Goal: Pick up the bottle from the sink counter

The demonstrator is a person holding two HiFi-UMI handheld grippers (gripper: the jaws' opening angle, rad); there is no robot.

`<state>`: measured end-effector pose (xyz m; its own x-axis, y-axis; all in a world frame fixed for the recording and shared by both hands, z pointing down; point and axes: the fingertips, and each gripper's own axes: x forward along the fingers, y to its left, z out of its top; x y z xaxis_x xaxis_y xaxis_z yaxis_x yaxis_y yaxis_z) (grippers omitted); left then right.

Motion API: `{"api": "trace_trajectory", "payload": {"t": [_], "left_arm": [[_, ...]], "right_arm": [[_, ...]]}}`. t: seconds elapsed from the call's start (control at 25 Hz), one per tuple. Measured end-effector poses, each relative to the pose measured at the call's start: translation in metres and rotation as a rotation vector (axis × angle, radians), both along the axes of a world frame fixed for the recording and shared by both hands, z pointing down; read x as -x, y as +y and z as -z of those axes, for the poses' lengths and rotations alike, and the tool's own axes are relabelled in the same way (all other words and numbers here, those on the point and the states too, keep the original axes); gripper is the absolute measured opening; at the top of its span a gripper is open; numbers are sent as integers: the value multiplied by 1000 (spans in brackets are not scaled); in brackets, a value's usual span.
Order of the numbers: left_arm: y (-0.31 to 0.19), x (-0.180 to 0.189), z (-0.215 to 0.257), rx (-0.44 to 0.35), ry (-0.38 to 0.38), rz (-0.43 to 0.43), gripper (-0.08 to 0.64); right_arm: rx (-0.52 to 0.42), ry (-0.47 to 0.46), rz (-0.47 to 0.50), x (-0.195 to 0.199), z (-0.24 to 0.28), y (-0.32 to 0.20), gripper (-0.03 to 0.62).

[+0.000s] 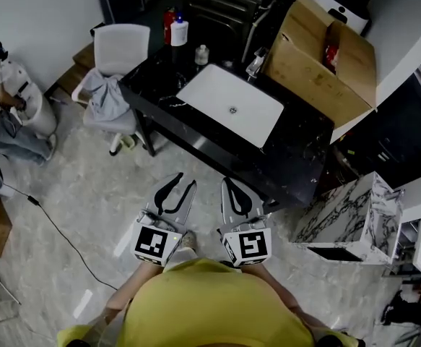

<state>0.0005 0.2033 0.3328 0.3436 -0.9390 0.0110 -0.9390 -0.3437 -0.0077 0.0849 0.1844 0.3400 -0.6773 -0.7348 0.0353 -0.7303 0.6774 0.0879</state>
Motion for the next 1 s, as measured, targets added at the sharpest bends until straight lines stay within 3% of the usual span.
{"api": "trace_trajectory", "payload": {"t": [0.28, 0.72, 1.0], "left_arm": [[-34, 26, -1, 31, 49, -37, 130], [-91, 66, -13, 12, 57, -2, 130], [-150, 92, -18, 11, 55, 35, 130]], "right_arm": [[36, 42, -23, 26, -6, -36, 0], [9, 45, -1, 62, -10, -91, 0], [14, 35, 34, 91, -19, -161, 0]]}}
